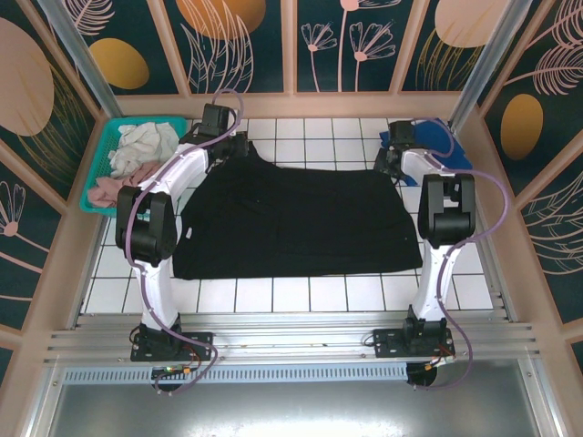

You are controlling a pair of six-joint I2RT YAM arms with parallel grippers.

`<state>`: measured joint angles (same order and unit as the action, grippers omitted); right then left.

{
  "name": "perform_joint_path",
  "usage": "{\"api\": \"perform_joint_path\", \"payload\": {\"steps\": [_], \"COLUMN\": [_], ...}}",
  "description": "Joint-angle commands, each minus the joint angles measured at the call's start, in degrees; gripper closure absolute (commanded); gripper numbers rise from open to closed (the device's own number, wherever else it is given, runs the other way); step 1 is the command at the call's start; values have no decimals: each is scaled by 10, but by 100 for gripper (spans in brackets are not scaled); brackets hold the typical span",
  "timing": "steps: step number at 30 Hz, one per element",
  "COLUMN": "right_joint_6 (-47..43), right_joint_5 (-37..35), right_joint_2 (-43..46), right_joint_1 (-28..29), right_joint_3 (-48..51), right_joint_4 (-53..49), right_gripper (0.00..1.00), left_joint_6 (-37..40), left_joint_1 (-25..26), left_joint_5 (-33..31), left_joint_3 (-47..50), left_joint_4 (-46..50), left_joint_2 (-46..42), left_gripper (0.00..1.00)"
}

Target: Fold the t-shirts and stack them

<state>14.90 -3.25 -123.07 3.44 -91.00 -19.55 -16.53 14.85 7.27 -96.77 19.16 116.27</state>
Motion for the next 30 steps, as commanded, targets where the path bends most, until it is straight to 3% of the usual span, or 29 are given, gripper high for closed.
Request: {"api": "perform_joint_path", "payload": {"steps": [1,4,9,15,25,30], "right_joint_6": [-7,-2,-1,-5,19,45], "right_joint_5": [-21,-6,-15,-26,42,77], "right_joint_2": [-29,-27,-20,41,220,281], "right_joint_1": [4,5,6,10,-22,-43], "right_joint_3": [-23,-26,-26,18,237,339], "right_joint_4": [-24,-20,-20,-13,74,119], "right_gripper": [63,67,87,94,97,97], "left_joint_6": [5,6,4,-7,-145,-209], "left_joint_1": [-2,-2,-3,-1,5,56], "left_joint_5": [2,2,5,16,-4,-23], "left_joint_3": [11,7,-12,22,424,573], "left_joint_4": [-15,-12,-1,4,-69,-92], "left_joint_2": [-18,-14,-10,-62,-396,-503], "left_gripper": [100,100,100,100,100,100]}}
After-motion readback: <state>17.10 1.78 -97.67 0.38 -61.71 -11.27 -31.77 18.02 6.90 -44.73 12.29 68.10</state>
